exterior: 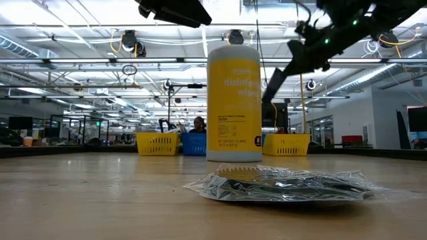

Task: Pick & Place Travel size toiletries
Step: Put the shaving cream into the right yellow basket

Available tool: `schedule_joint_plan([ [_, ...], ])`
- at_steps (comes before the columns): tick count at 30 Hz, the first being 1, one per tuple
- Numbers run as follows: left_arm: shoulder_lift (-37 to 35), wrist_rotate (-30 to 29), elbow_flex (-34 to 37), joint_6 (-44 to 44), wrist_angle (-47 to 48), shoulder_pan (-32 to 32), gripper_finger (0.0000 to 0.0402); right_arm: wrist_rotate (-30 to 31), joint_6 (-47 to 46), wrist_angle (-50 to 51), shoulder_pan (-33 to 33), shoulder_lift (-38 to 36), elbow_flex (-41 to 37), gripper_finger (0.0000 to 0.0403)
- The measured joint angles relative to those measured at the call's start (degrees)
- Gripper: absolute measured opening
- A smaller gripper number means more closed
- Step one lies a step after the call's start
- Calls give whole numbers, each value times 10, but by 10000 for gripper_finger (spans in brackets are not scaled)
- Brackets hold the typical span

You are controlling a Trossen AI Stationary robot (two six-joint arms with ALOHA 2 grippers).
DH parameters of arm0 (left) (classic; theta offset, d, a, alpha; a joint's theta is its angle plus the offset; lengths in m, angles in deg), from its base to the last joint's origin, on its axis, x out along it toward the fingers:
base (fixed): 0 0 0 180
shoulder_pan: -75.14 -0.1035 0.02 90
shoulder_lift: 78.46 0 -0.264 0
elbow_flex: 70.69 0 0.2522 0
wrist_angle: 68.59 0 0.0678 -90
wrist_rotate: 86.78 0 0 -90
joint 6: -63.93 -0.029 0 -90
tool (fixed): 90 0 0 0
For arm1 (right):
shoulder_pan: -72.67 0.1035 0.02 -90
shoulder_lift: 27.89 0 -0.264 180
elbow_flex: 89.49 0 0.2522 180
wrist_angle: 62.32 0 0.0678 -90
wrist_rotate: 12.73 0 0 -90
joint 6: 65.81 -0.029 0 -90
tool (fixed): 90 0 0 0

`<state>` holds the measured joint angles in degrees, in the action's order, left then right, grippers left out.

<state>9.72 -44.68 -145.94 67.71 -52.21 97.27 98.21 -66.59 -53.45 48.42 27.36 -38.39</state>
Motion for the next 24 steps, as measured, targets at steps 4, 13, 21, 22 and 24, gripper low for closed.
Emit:
schedule_joint_plan([
  [4, 0, 0, 0, 13, -2, -4, 198, 0, 6, 7, -34, 37, 0, 0],
  [13, 0, 0, 0, 15, 0, -4, 198, -16, 17, 4, -79, 110, 0, 0],
  [21, 0, 0, 0, 17, 1, -4, 198, -17, 30, -10, -100, 133, 0, 1],
  [22, 0, 0, 0, 17, 1, -4, 198, -17, 30, -7, -100, 134, 0, 3],
  [24, 0, 0, 0, 17, 1, -4, 198, -17, 30, -1, -100, 135, 0, 9],
])
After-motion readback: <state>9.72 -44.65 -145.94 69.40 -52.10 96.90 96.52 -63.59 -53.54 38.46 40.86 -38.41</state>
